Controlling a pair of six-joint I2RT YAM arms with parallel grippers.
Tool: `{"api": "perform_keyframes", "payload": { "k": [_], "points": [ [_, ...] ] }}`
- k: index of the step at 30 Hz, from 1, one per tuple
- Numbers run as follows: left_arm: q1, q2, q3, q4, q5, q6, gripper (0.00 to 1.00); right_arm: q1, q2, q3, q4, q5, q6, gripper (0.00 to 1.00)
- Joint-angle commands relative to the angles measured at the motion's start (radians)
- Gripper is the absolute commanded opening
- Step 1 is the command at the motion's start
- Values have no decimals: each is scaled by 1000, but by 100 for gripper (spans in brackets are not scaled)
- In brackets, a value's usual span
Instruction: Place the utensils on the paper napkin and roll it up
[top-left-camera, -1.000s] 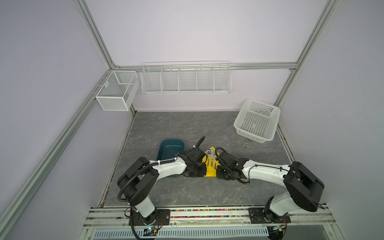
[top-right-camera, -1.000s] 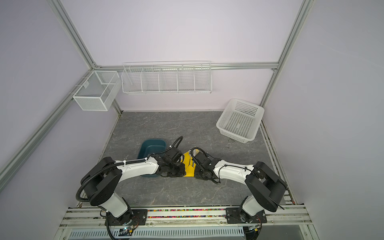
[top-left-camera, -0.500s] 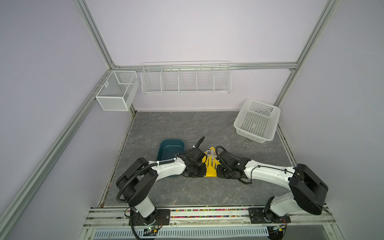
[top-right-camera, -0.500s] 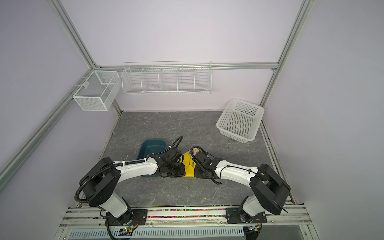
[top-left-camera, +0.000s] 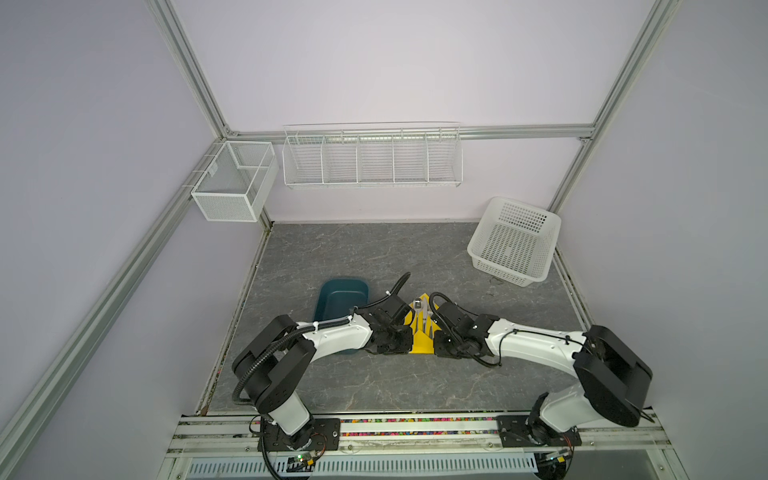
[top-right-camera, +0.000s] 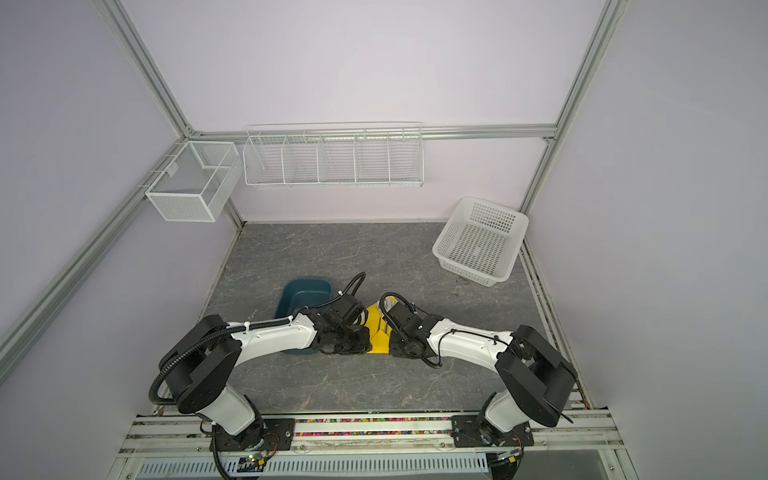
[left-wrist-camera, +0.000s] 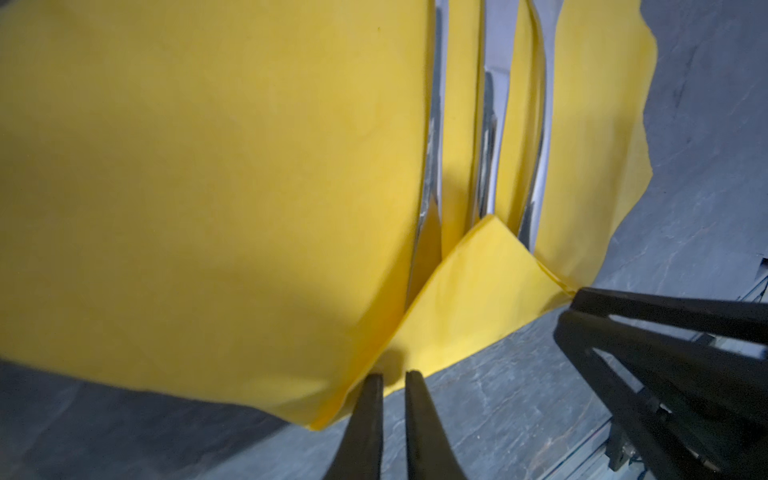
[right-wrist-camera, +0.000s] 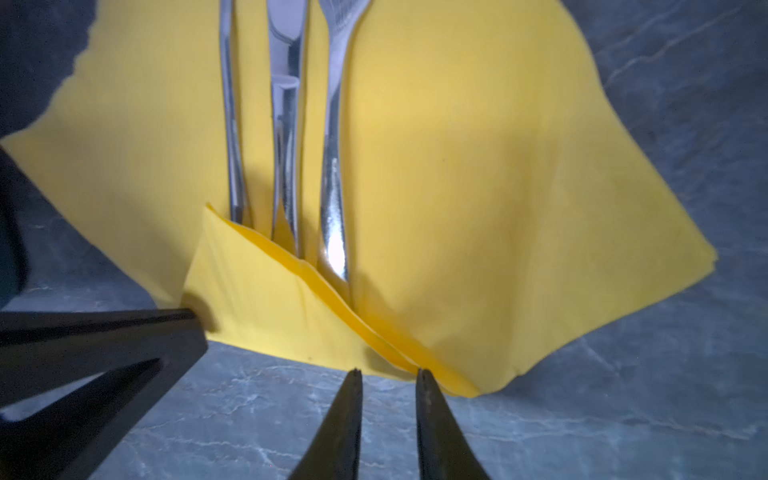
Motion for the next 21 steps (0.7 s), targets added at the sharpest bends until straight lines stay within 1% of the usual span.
{"api": "perform_keyframes", "payload": {
  "k": [1, 6, 8, 13, 16, 21],
  "points": [
    [-2, -8, 18, 6, 6, 6, 14, 1, -40, 27, -13, 4, -23, 27],
    [-2, -4, 24, 4, 2, 9, 14, 1, -22, 11, 58, -64, -32, 24],
    [-2, 3, 29, -5, 2, 14, 14, 1, -12, 6, 67, -69, -24, 22],
    [-2, -11, 40, -24, -11, 16, 14, -6, 20, 8, 41, -50, -16, 18],
    [-2, -19, 39, -28, -14, 17, 14, -8, 36, -7, 29, -32, -6, 17],
    [-3, -33, 41, 4, 33, 27, 15, -9, 32, -37, 37, -28, 6, 16]
  ]
}}
